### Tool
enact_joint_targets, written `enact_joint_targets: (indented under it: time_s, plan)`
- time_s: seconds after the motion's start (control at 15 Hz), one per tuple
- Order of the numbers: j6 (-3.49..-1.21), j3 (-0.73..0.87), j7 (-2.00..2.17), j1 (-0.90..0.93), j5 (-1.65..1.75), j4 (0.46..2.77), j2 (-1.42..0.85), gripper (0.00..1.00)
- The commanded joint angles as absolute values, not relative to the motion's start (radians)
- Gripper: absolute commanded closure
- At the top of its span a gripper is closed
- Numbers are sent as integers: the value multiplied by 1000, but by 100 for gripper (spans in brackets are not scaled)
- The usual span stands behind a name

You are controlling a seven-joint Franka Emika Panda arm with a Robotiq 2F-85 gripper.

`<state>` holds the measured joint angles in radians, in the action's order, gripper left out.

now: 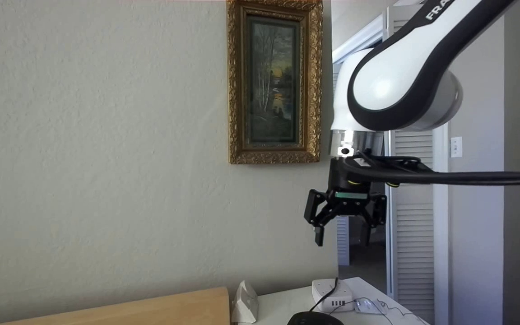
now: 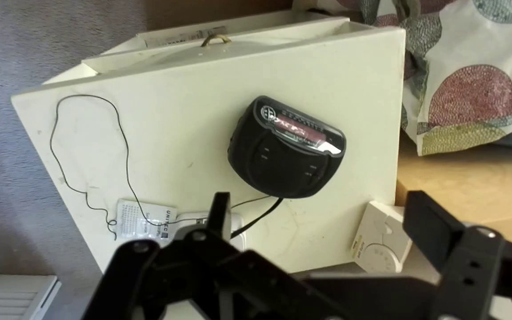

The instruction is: Move the alarm clock on the left to the right.

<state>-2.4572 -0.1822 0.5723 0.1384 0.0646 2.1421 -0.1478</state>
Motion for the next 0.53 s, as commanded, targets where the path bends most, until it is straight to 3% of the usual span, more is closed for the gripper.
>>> enact_joint_targets:
  time_s: [0.0, 0.47]
  plan:
    - [-2472, -123, 739, 210, 165, 1978, -283, 0]
    - [-2442, -53, 859, 304, 180, 1783, -453, 0]
